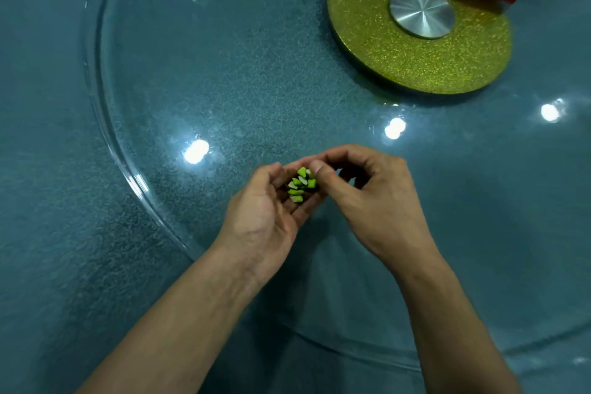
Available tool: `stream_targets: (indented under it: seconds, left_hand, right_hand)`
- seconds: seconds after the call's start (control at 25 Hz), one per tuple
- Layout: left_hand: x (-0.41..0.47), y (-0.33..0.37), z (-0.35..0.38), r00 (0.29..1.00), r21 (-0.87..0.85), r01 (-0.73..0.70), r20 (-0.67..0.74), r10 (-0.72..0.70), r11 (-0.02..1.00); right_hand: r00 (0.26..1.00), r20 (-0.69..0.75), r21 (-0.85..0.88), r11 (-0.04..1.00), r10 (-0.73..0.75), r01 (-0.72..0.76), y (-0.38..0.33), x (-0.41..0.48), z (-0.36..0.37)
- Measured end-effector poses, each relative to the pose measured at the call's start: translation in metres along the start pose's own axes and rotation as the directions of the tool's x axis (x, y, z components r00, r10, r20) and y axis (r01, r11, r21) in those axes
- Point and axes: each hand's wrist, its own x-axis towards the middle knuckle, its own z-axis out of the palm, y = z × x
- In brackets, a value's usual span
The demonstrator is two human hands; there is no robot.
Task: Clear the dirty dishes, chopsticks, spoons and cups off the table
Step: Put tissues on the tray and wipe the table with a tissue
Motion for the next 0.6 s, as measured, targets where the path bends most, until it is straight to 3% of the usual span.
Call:
stream_targets:
  seconds: [0.16, 0.4, 0.6]
  left_hand:
    - [-0.013, -0.011, 0.004, 0.999, -0.01, 0.021, 0.04, -0.021, 1.0]
    - [-0.034, -0.047, 0.007, 0.984, 0.105, 0.137, 0.098, -0.148, 0.985]
    - [-0.058, -0.082, 0.007, 0.946, 0.201, 0.239, 0.173, -0.275, 0.95]
  right_hand:
    - [0.981, -0.177, 0.086, 0.994, 0.08, -0.066, 0.011, -0.021, -0.009]
    - [0.89, -0.386, 0.209, 0.963, 0.242, -0.171, 0.042, -0.08, -0.028]
    - [0.802, -0.522, 0.137, 0.957, 0.289, -0.256, 0.06, -0.143, -0.039]
